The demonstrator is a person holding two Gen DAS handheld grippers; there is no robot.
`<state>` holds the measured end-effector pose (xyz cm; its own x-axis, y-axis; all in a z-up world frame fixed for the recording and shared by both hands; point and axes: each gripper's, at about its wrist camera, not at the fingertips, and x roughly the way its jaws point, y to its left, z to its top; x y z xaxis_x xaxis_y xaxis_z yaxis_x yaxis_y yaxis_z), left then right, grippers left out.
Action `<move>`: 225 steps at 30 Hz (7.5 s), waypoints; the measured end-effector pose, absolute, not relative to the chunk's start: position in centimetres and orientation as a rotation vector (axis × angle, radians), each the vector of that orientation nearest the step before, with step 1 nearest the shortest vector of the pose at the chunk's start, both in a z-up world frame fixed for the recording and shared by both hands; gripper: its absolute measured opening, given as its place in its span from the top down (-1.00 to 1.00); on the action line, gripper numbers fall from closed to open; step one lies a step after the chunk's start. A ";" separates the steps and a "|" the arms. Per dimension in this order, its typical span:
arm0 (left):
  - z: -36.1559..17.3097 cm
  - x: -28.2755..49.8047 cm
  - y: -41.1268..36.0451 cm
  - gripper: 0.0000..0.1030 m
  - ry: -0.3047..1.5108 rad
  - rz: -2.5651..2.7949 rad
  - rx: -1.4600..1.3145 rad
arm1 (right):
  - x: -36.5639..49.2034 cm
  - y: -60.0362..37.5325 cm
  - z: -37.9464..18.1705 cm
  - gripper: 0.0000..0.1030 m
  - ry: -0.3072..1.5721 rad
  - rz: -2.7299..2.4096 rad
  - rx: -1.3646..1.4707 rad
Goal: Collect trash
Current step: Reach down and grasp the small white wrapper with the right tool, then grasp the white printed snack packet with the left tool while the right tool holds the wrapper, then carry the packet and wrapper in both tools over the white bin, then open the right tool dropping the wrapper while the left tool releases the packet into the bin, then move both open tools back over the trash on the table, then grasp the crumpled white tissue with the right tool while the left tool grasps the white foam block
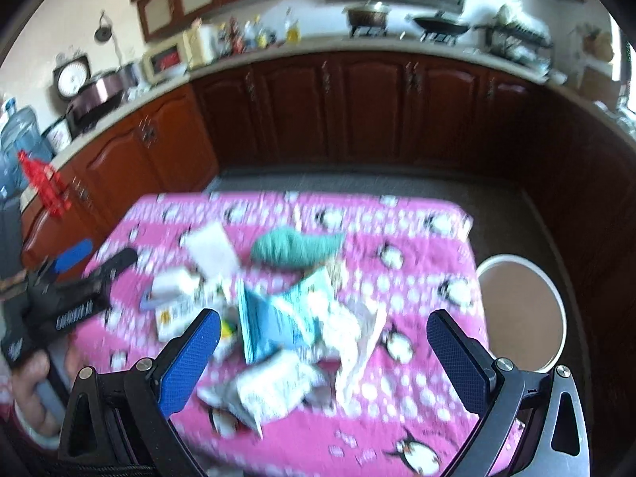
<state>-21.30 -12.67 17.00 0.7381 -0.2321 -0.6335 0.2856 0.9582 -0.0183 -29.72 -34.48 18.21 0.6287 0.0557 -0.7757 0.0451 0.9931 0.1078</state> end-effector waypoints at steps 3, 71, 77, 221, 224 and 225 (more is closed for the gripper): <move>16.3 -20.9 -12.9 -0.99 0.705 -0.287 0.084 | -30.9 -34.3 16.3 -0.90 1.001 0.083 0.043; 11.1 -25.6 -23.5 0.03 1.263 -1.015 0.223 | -31.8 -41.4 12.0 0.71 1.040 0.204 0.254; 13.6 -26.5 -24.3 0.03 1.267 -1.090 0.232 | -32.7 -44.1 12.9 0.71 1.000 0.147 0.294; 11.3 -15.5 -9.9 -0.43 1.000 -0.580 0.000 | -24.7 -38.6 10.2 -0.52 0.970 -0.113 0.351; 11.2 -14.3 -10.4 -0.43 0.988 -0.580 0.003 | -24.0 -38.9 8.9 -0.52 1.003 -0.115 0.365; 11.1 -14.0 -10.7 -0.43 0.982 -0.584 0.010 | -23.8 -39.0 8.5 -0.52 1.012 -0.115 0.370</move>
<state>-13.96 -10.70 11.14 0.4151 -0.4604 -0.7847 0.4690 0.8474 -0.2490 -23.84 -39.01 8.49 0.5298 0.0759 -0.8447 0.2633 0.9321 0.2489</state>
